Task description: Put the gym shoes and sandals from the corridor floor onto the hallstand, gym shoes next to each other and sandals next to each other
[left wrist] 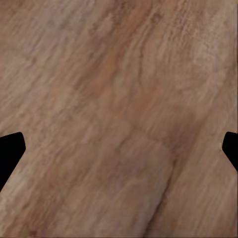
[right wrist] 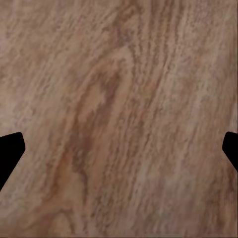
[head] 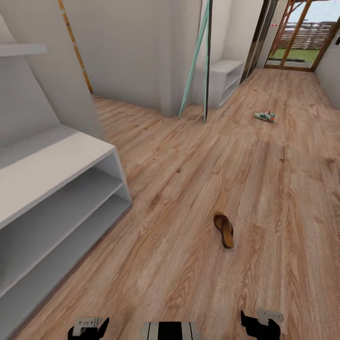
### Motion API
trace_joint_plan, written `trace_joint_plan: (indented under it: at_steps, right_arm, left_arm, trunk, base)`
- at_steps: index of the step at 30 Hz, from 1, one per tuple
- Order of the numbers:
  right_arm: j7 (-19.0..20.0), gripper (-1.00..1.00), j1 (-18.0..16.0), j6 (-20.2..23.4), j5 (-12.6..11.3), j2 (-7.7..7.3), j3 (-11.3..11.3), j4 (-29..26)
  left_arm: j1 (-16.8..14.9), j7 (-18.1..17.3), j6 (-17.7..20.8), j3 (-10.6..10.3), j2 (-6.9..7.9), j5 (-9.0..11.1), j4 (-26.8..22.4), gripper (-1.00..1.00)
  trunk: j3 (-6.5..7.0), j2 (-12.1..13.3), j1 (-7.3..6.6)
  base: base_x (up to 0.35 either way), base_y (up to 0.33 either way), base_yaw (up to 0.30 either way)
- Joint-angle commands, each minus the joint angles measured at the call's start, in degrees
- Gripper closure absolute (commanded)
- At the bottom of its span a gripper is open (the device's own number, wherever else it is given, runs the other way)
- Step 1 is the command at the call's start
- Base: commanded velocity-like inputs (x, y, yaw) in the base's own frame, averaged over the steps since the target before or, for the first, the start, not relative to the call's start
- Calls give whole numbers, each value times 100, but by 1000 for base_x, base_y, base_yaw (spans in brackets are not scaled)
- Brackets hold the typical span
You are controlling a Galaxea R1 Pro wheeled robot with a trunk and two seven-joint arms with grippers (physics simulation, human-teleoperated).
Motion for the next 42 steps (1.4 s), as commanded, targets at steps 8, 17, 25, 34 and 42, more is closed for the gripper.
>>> trace_joint_plan:
  at_steps: [8,17,25,34,42]
  right_arm:
    - [18,-100,-3,-23,-36,1,-16,5]
    - [18,-100,-3,-23,-43,11,-16,-2]
    - [20,-100,-3,-23,-39,18,-16,-4]
    - [27,-100,-3,-23,-37,19,-16,-6]
    - [52,-100,-3,-23,-23,13,11,-18]
  left_arm:
    - [-3,-24,-25,49,-1,-55,2,-100]
    - [-3,-24,-25,49,2,-55,2,-100]
    - [-3,-24,-25,49,7,-53,-1,-100]
    - [-3,-24,-25,42,1,-65,1,-100]
    - [-3,-24,-25,33,-3,-72,-23,-100]
  trunk:
    - [16,-1,2]
    - [21,-1,2]
    - [22,-1,2]
    - [22,-1,2]
    - [22,-1,2]
  base:
    - [300,-131,-262]
    - [295,-104,-45]
    - [247,-20,-4]
    - [139,-1,0]
    - [307,0,0]
